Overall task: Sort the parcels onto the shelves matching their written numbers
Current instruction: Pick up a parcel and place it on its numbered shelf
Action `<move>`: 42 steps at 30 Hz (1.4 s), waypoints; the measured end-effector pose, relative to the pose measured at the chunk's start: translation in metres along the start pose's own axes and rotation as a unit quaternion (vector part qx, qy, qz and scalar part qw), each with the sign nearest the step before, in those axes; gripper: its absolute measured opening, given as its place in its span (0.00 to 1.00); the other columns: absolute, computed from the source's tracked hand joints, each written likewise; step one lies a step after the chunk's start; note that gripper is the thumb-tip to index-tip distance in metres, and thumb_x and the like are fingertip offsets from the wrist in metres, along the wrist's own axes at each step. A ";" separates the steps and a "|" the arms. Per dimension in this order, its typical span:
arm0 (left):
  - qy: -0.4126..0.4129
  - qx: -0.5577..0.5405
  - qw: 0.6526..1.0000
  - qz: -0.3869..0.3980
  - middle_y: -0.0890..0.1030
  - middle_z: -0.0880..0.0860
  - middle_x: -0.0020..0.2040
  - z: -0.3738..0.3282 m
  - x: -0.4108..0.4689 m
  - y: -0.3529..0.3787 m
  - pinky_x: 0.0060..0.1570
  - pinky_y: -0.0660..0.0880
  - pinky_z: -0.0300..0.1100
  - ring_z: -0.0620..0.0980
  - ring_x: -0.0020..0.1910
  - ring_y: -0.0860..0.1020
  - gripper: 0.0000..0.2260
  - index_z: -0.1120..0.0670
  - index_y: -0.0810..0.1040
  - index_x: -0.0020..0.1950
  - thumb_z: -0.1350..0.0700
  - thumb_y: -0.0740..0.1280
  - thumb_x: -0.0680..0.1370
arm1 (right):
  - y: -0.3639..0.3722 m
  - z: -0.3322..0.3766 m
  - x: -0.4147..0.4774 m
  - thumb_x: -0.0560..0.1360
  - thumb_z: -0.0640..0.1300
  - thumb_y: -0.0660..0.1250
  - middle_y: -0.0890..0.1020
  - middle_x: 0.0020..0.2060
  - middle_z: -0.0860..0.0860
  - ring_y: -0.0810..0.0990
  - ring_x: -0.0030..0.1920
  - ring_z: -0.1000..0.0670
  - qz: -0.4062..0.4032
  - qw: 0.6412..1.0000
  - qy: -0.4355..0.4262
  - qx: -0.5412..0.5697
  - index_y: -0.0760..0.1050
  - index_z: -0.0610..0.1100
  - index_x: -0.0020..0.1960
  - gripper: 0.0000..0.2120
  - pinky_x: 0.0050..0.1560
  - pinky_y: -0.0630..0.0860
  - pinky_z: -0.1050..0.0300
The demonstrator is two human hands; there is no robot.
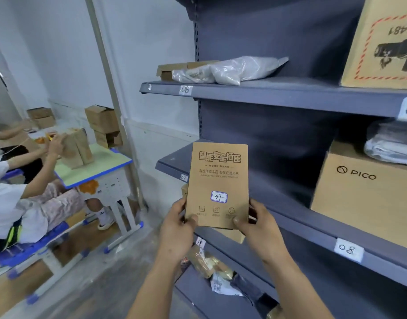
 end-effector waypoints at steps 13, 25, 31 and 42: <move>0.032 0.051 0.995 0.080 0.84 0.40 0.46 0.008 0.170 -0.031 0.47 0.76 0.38 0.43 0.45 0.80 0.27 0.34 0.78 0.55 0.68 0.59 0.76 | 0.088 0.023 0.120 0.78 0.39 0.67 0.84 0.53 0.62 0.81 0.54 0.59 -0.046 0.997 0.021 -0.054 0.77 0.56 0.62 0.17 0.56 0.78 0.57; 0.056 0.078 0.975 0.198 0.83 0.41 0.51 0.023 0.298 -0.054 0.53 0.79 0.45 0.45 0.51 0.81 0.14 0.43 0.77 0.58 0.60 0.64 0.78 | 0.159 0.039 0.171 0.78 0.39 0.66 0.84 0.50 0.61 0.82 0.53 0.57 -0.173 0.980 0.069 -0.068 0.78 0.52 0.59 0.13 0.51 0.75 0.60; 0.059 0.075 0.975 0.202 0.83 0.42 0.51 0.027 0.335 -0.055 0.53 0.77 0.43 0.45 0.52 0.81 0.11 0.45 0.78 0.58 0.58 0.66 0.79 | 0.171 0.041 0.196 0.78 0.44 0.67 0.84 0.51 0.60 0.81 0.55 0.55 -0.192 0.973 0.096 -0.081 0.79 0.52 0.59 0.11 0.55 0.76 0.58; 0.052 0.113 0.975 0.185 0.83 0.44 0.50 0.038 0.396 -0.039 0.50 0.74 0.41 0.47 0.51 0.80 0.09 0.51 0.80 0.59 0.52 0.65 0.81 | 0.177 0.034 0.255 0.81 0.52 0.64 0.82 0.48 0.58 0.79 0.48 0.56 -0.186 0.968 0.107 -0.131 0.78 0.53 0.58 0.09 0.44 0.74 0.61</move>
Point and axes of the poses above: each hand's wrist, its own x-axis towards the middle knuckle, its own y-axis out of the palm, z = x × y, the point moved 8 cm from there along x, towards the middle knuckle
